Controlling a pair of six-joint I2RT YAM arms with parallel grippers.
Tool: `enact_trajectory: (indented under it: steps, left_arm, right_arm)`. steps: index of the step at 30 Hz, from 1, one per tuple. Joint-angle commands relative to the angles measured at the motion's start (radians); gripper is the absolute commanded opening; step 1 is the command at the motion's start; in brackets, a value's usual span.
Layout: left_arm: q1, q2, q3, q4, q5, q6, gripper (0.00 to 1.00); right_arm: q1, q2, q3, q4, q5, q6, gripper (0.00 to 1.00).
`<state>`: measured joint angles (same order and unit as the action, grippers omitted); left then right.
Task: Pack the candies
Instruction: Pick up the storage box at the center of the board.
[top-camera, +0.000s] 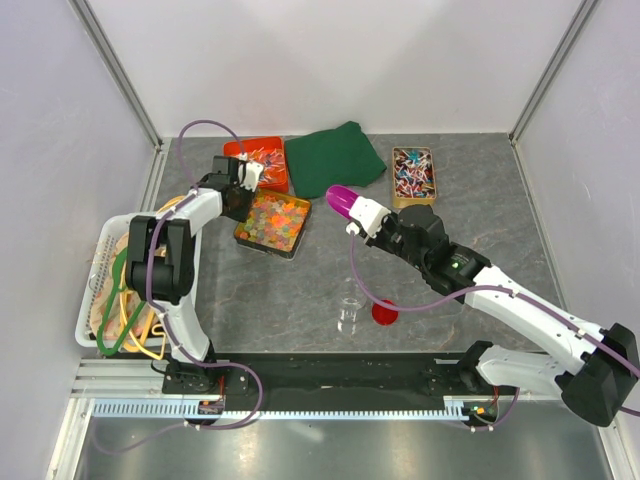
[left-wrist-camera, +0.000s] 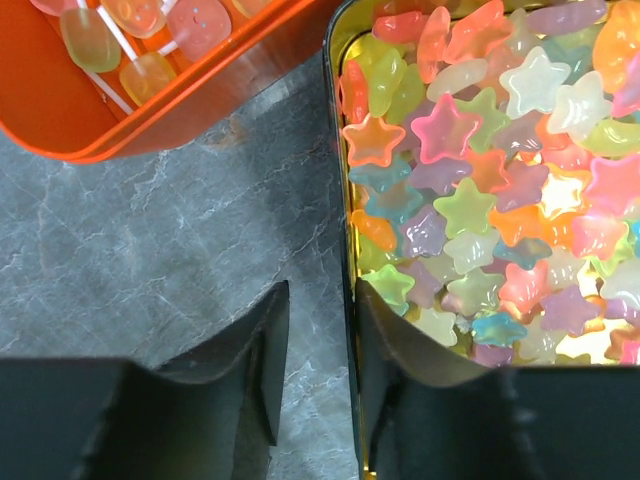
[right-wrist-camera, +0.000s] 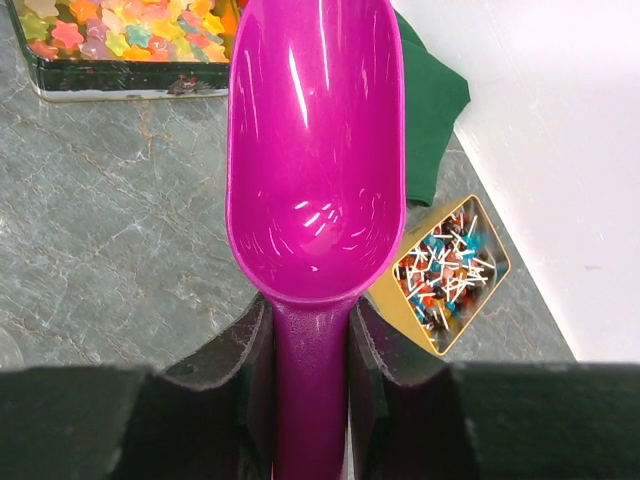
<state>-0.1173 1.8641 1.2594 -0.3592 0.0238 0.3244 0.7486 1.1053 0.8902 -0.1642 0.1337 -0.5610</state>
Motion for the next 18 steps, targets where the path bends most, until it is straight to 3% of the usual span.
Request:
enact_trajectory:
  steps: [1, 13, 18]
  left_arm:
    - [0.008, 0.026, 0.035, 0.039, -0.021, 0.028, 0.32]
    - [0.008, 0.075, 0.044, 0.005, 0.005, 0.025, 0.26]
    - [0.008, 0.093, 0.043, -0.003, 0.025, 0.024, 0.19]
  right_arm:
    - [-0.003, 0.002, 0.0, 0.052, -0.009, 0.016, 0.0]
    - [-0.003, 0.008, 0.0, 0.055, -0.011, 0.016, 0.0]
    - [-0.003, 0.013, 0.0, 0.055, -0.014, 0.015, 0.0]
